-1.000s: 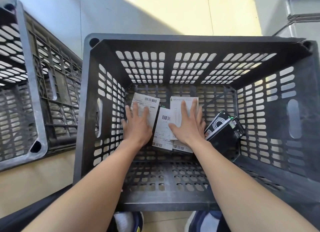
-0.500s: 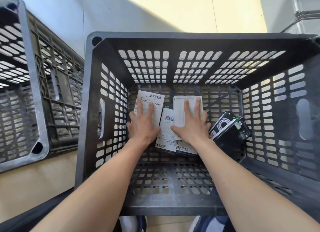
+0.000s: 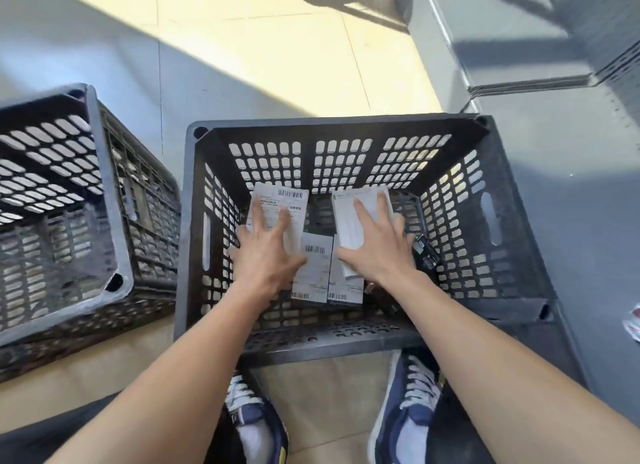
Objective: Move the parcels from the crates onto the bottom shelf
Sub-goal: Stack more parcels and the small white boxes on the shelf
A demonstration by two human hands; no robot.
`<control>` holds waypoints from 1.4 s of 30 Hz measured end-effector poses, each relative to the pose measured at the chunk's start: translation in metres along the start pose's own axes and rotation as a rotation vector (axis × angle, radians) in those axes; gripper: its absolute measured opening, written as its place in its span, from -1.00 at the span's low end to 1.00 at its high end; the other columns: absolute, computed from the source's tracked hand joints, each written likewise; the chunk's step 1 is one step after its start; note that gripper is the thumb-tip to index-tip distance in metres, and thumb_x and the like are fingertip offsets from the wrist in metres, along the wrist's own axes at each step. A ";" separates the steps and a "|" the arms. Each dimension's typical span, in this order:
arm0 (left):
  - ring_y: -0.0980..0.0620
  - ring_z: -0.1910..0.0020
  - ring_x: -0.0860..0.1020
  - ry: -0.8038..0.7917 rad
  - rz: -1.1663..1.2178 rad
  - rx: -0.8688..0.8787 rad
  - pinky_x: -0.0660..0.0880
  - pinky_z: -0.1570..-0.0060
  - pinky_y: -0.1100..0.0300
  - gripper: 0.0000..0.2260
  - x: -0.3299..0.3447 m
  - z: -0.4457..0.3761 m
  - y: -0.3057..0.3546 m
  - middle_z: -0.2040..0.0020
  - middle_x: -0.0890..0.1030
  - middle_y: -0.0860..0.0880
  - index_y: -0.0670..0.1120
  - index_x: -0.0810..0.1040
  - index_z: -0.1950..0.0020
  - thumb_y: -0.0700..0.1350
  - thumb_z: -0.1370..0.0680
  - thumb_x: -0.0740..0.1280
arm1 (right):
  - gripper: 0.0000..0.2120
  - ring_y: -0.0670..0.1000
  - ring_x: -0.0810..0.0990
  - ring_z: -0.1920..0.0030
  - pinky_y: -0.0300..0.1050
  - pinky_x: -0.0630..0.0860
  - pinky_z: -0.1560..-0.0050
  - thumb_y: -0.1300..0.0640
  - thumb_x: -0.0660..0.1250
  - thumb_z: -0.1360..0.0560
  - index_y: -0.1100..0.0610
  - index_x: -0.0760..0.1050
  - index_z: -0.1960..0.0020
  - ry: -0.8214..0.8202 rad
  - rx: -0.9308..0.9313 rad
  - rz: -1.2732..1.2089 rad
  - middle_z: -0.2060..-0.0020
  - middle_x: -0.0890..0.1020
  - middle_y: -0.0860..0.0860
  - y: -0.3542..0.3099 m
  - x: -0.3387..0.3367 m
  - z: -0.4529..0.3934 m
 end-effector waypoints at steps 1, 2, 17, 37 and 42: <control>-0.35 -0.52 0.17 0.022 -0.007 0.022 0.36 -0.32 -0.40 -0.17 -0.010 0.008 0.007 -0.66 -0.20 -0.04 0.24 0.04 -0.61 0.25 -0.45 0.43 | -0.05 0.23 0.04 -0.51 0.39 0.17 -0.44 -0.31 0.37 -0.39 -0.17 -0.04 -0.61 0.027 0.002 0.006 -0.60 -0.25 -0.04 0.000 -0.012 0.009; -0.34 -0.51 0.18 0.045 -0.010 0.043 0.38 -0.32 -0.39 -0.17 -0.021 0.016 0.014 -0.66 -0.19 -0.05 0.24 0.06 -0.60 0.23 -0.45 0.44 | -0.06 0.23 0.04 -0.51 0.39 0.15 -0.44 -0.32 0.37 -0.39 -0.17 -0.04 -0.61 0.054 0.002 0.010 -0.60 -0.25 -0.04 0.000 -0.024 0.019; -0.36 -0.52 0.15 0.246 0.026 0.375 0.44 -0.27 -0.38 -0.16 -0.151 0.207 0.137 -0.64 -0.01 -0.05 0.24 0.16 -0.57 0.33 -0.39 0.48 | -0.11 0.24 0.07 -0.54 0.39 0.14 -0.45 -0.30 0.42 -0.38 -0.16 0.10 -0.59 0.377 0.063 -0.076 -0.62 -0.10 -0.03 0.031 -0.186 0.233; -0.27 -0.38 0.32 0.302 -0.023 0.796 0.59 -0.09 -0.18 -0.25 -0.178 0.339 0.312 -0.55 0.13 -0.02 0.27 0.20 -0.54 0.28 -0.39 0.40 | -0.14 0.19 0.30 -0.38 0.23 0.31 -0.31 -0.41 0.24 -0.23 -0.18 0.26 -0.50 0.717 0.358 -0.075 -0.56 0.15 -0.08 0.173 -0.286 0.419; -0.28 -0.41 0.29 0.236 -0.054 0.889 0.55 -0.12 -0.21 -0.24 -0.150 0.371 0.372 -0.60 0.06 0.01 0.30 0.17 -0.54 0.30 -0.39 0.38 | -0.19 0.22 0.34 -0.29 0.20 0.32 -0.27 -0.38 0.24 -0.25 -0.17 0.29 -0.46 0.755 0.496 -0.080 -0.48 0.20 -0.11 0.223 -0.286 0.477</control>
Point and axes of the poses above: each hand's wrist, its own z-axis away from the middle knuckle, its own x-axis out of the palm, y = z × x, the point moved 8 cm from there along -z, towards the middle knuckle
